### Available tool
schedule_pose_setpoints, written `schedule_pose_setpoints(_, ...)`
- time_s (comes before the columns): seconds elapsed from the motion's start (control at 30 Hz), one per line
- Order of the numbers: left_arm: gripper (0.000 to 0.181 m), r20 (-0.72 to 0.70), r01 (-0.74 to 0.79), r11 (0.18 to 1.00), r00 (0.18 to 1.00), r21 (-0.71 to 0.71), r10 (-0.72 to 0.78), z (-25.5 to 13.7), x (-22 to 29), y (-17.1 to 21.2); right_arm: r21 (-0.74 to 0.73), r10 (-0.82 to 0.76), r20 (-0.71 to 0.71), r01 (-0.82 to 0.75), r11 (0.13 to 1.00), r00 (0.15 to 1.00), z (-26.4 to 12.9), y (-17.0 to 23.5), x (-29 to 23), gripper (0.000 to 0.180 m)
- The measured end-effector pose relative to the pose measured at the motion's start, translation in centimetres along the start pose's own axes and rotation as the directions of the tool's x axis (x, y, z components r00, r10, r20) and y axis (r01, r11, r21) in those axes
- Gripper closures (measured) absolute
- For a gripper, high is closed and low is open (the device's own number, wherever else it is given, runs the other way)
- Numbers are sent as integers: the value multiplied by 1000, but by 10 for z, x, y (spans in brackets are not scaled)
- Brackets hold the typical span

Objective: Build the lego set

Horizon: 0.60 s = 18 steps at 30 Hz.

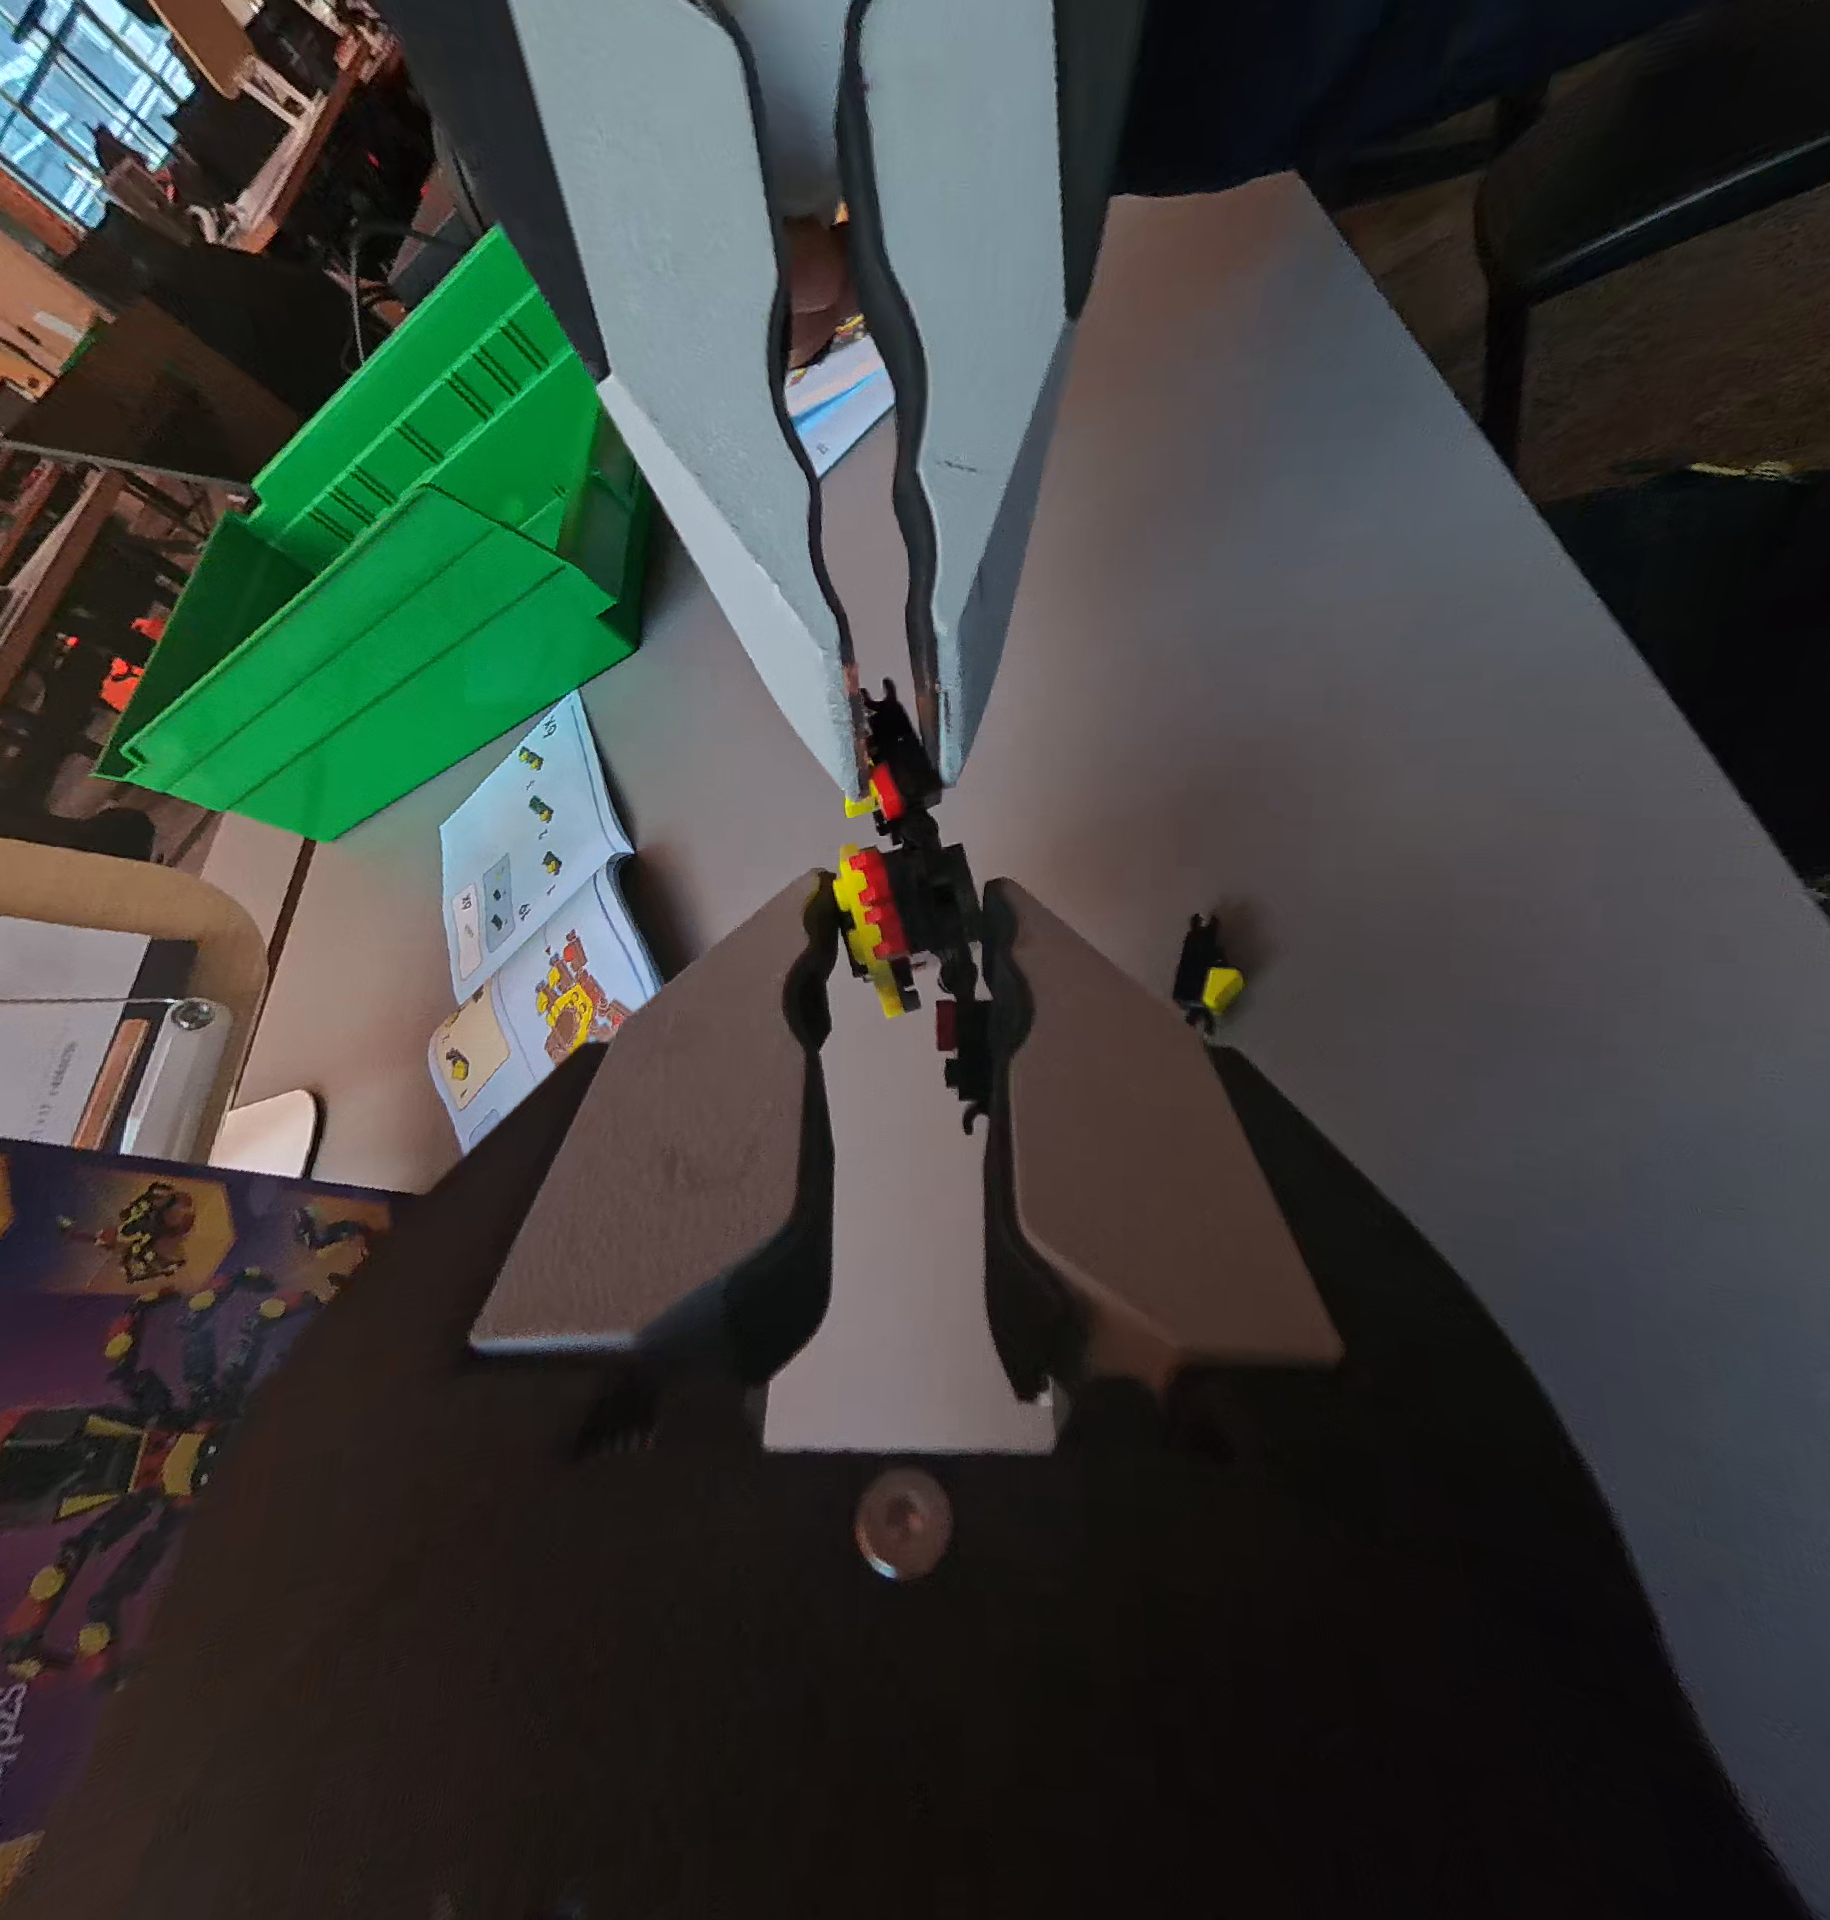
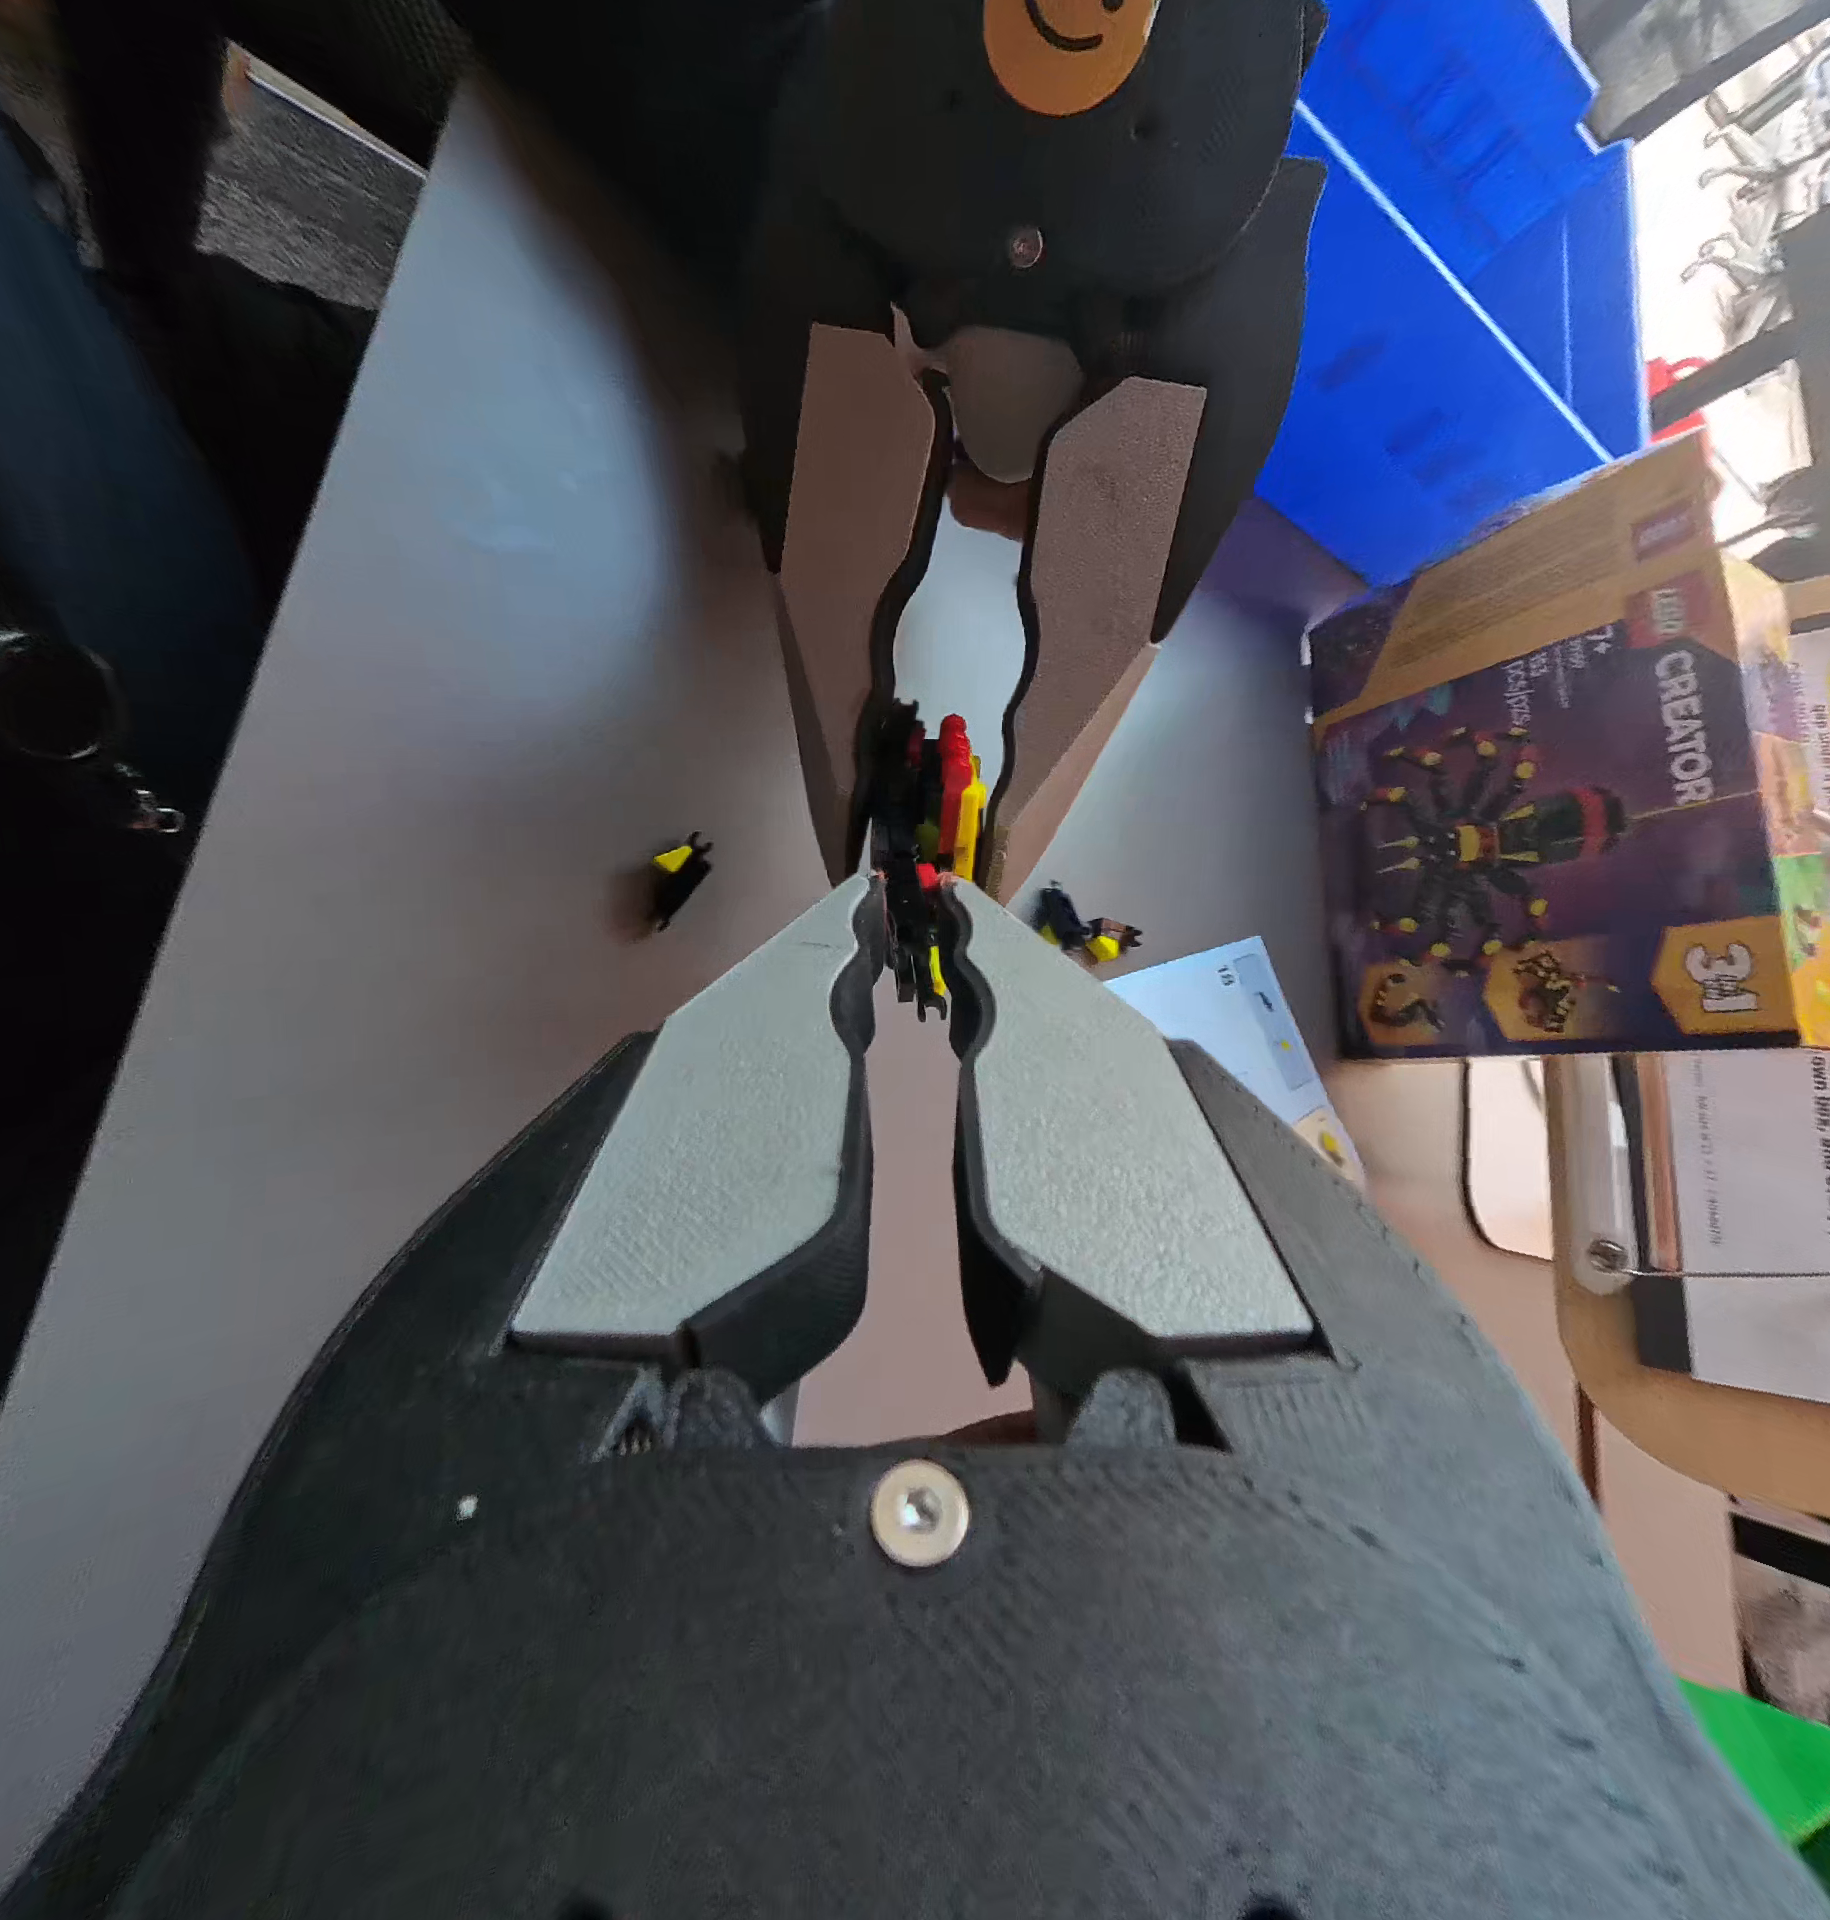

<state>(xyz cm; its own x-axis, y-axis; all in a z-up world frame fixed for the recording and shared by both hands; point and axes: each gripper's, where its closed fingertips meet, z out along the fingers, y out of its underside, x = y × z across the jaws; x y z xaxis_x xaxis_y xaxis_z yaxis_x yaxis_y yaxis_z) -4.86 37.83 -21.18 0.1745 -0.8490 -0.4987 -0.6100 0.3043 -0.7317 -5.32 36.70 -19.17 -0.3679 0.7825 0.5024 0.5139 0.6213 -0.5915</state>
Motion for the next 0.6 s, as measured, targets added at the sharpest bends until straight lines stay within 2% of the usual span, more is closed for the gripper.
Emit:
schedule_pose_setpoints(0.2, 156, 17, 46, 999, 999, 9, -46, -1, -5, -1, 10, -14, -91, 15, 1000, 996, 2, -2, 7, 169)
schedule_pose_setpoints(0.43, 155, 16, 24, 999, 1000, -25, -23, 3, -1, 2, -13, -39, -74, 38, 999, 996, 7, 0, 1, 171)
schedule_pose_setpoints(0.6, 156, 33, 88, 996, 996, -32, -87, 8, -3, 3, -7, -20, -90, 19, 1000, 996, 7, 3, 4, 171)
